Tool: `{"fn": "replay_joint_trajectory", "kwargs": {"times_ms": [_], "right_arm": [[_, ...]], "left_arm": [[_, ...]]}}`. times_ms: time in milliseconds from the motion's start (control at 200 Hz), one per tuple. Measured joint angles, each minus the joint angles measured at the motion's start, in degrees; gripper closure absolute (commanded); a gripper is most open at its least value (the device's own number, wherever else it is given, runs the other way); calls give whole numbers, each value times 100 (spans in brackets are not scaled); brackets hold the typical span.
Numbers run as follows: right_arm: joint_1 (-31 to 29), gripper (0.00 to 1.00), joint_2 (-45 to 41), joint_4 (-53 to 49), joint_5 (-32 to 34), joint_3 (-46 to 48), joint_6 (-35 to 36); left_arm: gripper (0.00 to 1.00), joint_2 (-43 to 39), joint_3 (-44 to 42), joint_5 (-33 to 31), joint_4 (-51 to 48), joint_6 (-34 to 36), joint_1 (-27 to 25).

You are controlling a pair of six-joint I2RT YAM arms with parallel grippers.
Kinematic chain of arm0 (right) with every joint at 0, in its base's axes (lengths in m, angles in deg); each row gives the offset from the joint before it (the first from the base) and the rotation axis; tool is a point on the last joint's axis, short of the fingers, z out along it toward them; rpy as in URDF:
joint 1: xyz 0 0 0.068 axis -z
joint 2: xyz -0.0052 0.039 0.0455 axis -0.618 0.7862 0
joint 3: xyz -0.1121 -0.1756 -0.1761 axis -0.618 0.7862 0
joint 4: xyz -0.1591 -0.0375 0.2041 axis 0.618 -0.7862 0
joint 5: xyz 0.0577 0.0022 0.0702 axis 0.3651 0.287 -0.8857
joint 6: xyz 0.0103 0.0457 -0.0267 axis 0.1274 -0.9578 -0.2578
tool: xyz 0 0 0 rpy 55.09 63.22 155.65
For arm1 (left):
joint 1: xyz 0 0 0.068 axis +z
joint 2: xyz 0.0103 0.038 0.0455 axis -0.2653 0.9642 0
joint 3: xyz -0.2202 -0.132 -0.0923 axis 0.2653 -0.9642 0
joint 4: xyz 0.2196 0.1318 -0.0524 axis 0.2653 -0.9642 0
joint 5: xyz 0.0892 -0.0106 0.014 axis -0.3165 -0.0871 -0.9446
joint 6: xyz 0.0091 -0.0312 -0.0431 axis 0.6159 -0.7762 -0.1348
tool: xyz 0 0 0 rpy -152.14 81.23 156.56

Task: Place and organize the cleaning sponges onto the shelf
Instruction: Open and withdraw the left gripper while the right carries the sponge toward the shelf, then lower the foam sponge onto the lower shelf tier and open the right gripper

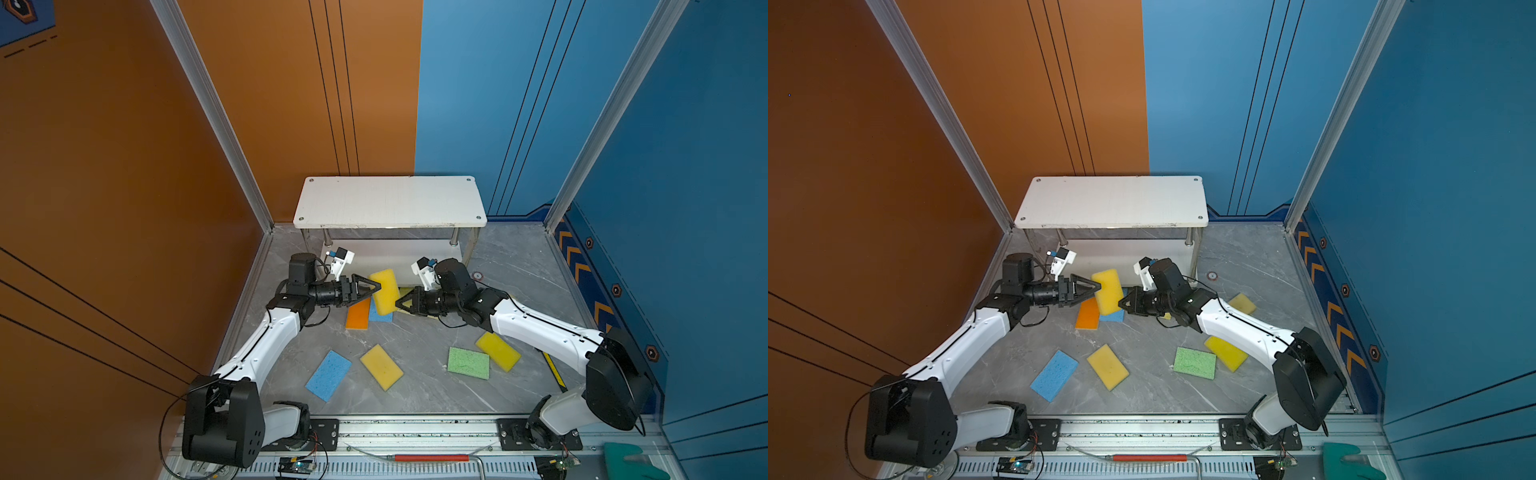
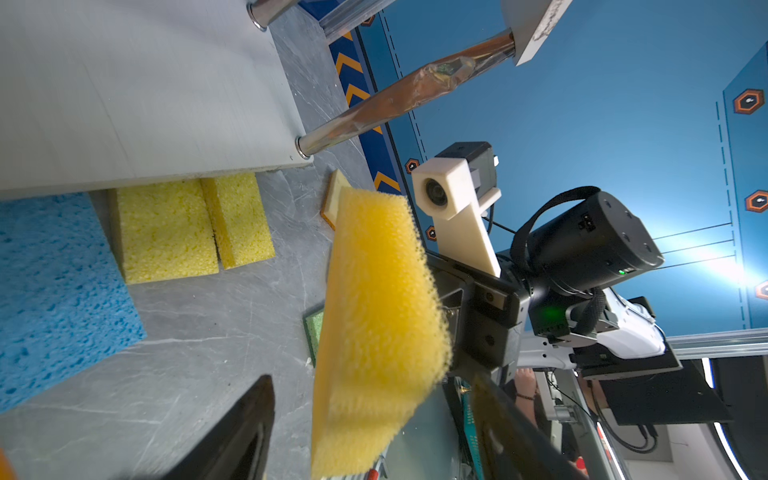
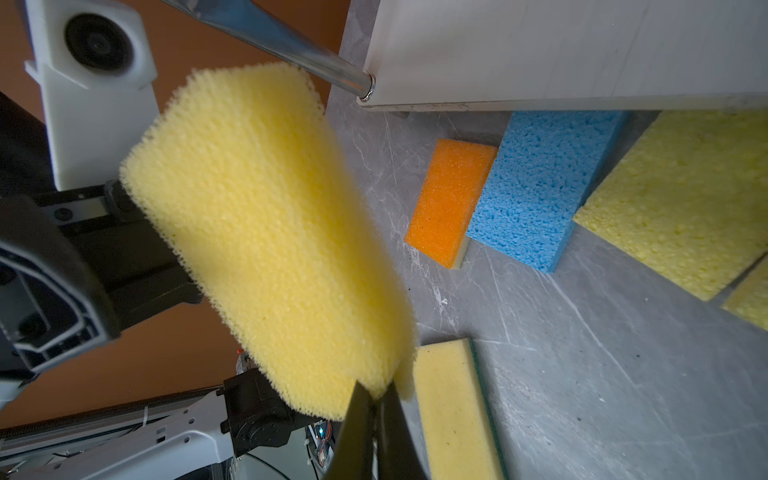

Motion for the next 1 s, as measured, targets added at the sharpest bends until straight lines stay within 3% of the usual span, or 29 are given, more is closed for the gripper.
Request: {"fn": "replay_joint_trajectory", "kwargs": {"times_ms": [15,100,175,385,536,776,1001], "right_arm": [[4,95,0,11,2,0,-24],[59,95,13,116,4,0,-131],[103,95,111,256,9,-26,-256],[85,95,942,586,177,-527,-723],[-46,95,1670,807,319,-1130,-1154],[-240,95,2835,1062,459,-2317,-1840],[-271,95,3821,1110,560,-3283,-2225]], "left_arm": [[10,-33,-7,-28,-26,-20,31],[1,-426,-76,-317,-138,17,243],[2,-981,-225,-719,-243,22,402],[2,-2863,-691,-2787,-1200,393,494],[2,-3781,-903,-4113,-1882,525,494],[2,-4039,-946,-5504,-2658,706,487],[2,-4240,-1032,-5998,-2914,866,444]]}}
